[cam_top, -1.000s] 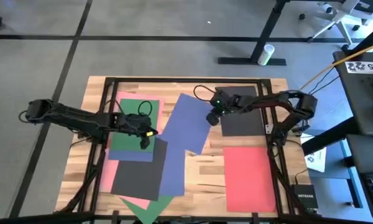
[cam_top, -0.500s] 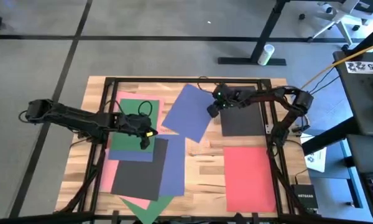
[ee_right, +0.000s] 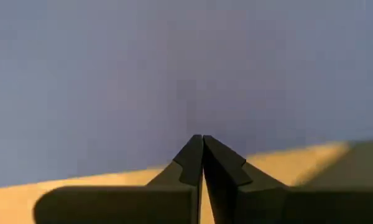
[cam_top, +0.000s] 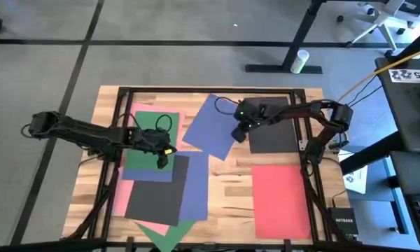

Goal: Organize paper
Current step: Move the blue paper to the top center of the table

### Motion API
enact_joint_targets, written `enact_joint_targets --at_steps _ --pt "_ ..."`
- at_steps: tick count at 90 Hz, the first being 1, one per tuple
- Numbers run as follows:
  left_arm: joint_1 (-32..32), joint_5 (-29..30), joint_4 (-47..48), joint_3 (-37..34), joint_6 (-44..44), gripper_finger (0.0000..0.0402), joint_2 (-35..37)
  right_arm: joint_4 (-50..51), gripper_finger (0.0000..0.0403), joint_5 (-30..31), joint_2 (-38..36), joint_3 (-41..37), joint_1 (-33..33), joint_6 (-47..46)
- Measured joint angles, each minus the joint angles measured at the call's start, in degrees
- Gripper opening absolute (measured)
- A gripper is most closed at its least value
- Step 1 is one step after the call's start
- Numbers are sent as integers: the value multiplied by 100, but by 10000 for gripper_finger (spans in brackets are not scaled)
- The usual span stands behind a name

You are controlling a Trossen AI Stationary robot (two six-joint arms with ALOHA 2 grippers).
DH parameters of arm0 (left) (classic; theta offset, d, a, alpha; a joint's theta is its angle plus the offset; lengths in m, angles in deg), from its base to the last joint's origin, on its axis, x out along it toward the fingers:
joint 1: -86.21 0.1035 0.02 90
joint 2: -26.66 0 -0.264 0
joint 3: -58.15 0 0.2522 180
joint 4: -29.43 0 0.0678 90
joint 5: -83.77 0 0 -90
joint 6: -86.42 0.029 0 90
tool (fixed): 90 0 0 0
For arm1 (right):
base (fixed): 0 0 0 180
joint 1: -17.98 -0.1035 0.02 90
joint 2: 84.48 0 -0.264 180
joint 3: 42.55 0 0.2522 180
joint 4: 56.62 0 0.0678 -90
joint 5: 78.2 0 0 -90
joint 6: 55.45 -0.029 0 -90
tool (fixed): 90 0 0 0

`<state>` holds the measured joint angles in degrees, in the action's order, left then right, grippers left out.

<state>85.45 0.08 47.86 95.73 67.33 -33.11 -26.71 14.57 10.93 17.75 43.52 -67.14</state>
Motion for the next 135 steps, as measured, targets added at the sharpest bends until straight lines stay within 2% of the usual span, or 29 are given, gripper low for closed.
enact_joint_targets --at_steps 6,14,29,54,92,118,135 --pt "0 1 2 0 -6 0 0 25 0 221 0 0 74 -6" --pt "-2 0 8 0 -28 0 0 134 0 214 4 0 204 -12" --pt "-2 1 35 0 -18 0 0 314 0 66 11 0 443 -3" --pt "-2 1 33 0 -22 0 0 52 0 -235 11 0 766 1" --pt "-2 2 44 0 -22 0 0 170 0 -244 90 6 760 40" --pt "-2 4 44 0 -24 0 -2 -253 0 -333 392 28 787 25" --pt "-2 4 44 0 -24 0 -2 -520 0 20 473 379 797 175"
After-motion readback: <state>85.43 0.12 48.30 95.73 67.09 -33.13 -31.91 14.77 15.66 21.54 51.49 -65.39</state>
